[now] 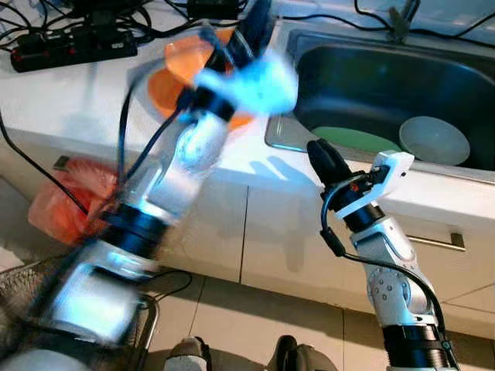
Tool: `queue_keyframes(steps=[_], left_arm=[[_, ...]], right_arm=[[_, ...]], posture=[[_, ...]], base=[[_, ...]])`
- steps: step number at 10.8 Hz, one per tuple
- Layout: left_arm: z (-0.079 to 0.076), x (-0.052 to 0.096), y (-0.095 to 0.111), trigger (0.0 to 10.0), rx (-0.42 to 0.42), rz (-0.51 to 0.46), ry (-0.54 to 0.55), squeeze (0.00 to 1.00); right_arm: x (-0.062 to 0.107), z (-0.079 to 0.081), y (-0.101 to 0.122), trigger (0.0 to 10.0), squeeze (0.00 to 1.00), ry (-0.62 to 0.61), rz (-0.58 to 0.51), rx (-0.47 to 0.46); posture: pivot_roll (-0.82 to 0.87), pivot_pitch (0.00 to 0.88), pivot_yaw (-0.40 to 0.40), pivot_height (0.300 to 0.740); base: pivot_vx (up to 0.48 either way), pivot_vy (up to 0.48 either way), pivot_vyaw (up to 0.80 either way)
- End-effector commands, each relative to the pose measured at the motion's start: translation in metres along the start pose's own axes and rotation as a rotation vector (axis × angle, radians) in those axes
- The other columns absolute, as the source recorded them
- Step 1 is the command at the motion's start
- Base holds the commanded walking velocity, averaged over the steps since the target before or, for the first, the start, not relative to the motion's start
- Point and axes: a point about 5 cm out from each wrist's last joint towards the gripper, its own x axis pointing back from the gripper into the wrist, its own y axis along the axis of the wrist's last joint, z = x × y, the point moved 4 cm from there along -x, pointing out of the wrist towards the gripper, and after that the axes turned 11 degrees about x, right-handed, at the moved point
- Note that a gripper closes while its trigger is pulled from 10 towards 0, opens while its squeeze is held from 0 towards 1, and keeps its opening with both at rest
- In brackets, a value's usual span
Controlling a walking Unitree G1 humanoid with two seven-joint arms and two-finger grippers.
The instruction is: Kitchen organization
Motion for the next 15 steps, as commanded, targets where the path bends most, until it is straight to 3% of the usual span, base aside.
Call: queue_keyframes(steps=[1,2,5,6,7,8,9,10,11,12,15], left_arm=[[0.008,-0.001,0.008,10.0,0.135,-0.016,0.033,0.00],[0.009,-0.003,0.011,10.0,0.412,0.002,0.058,0.00],[0.007,0.000,0.005,10.0,1.110,0.052,0.092,0.00],[0.004,0.000,0.005,10.0,1.152,0.057,0.077,0.00],[-0.005,0.004,0.006,10.0,1.374,0.049,0.053,0.00],[-0.001,0.007,0.002,10.0,1.496,0.042,0.072,0.00],[-0.002,0.014,-0.004,10.0,1.669,0.058,0.074,0.00],[-0.005,0.023,-0.014,10.0,1.756,0.096,0.089,0.00],[-0.007,0.028,-0.024,10.0,1.792,0.124,0.115,0.00],[-0.011,0.035,-0.030,10.0,1.820,0.145,0.125,0.00],[-0.023,0.050,-0.040,10.0,1.888,0.193,0.128,0.00]], right_arm=[[-0.001,-0.002,0.002,10.0,0.00,-0.003,-0.013,-0.001],[-0.001,-0.003,0.002,10.0,0.00,-0.008,-0.015,-0.004],[-0.001,-0.006,0.003,10.0,0.00,-0.034,-0.023,-0.014],[-0.002,-0.006,0.003,10.0,0.00,-0.035,-0.023,-0.014],[-0.004,-0.005,0.004,10.0,0.00,-0.039,-0.030,-0.027],[-0.005,-0.006,0.004,10.0,0.00,-0.047,-0.036,-0.038],[-0.007,-0.009,0.007,10.0,0.00,-0.079,-0.055,-0.072],[-0.009,-0.016,0.011,10.0,0.00,-0.129,-0.074,-0.105],[-0.010,-0.022,0.013,10.0,0.04,-0.159,-0.091,-0.149],[-0.011,-0.026,0.015,10.0,1.00,-0.186,-0.115,-0.200],[-0.014,-0.032,0.026,10.0,1.00,-0.229,-0.192,-0.345]], posture=[[0.15,0.137,-0.010,0.740],[0.15,0.136,-0.010,0.740],[0.15,0.142,-0.011,0.740],[0.15,0.142,-0.011,0.740],[0.14,0.143,-0.010,0.740],[0.14,0.143,-0.010,0.740],[0.14,0.143,-0.010,0.740],[0.14,0.143,-0.010,0.740],[0.14,0.143,-0.009,0.740],[0.14,0.142,-0.008,0.740],[0.14,0.139,-0.009,0.740]], base=[[0.000,0.000,0.00],[0.000,0.000,0.00],[0.000,0.000,0.00],[0.000,0.000,0.00],[0.000,0.000,0.00],[0.000,0.000,0.00],[0.000,0.000,0.00],[0.000,0.000,0.00],[0.000,0.000,0.00],[0.000,0.000,0.00],[0.000,0.000,0.00]])
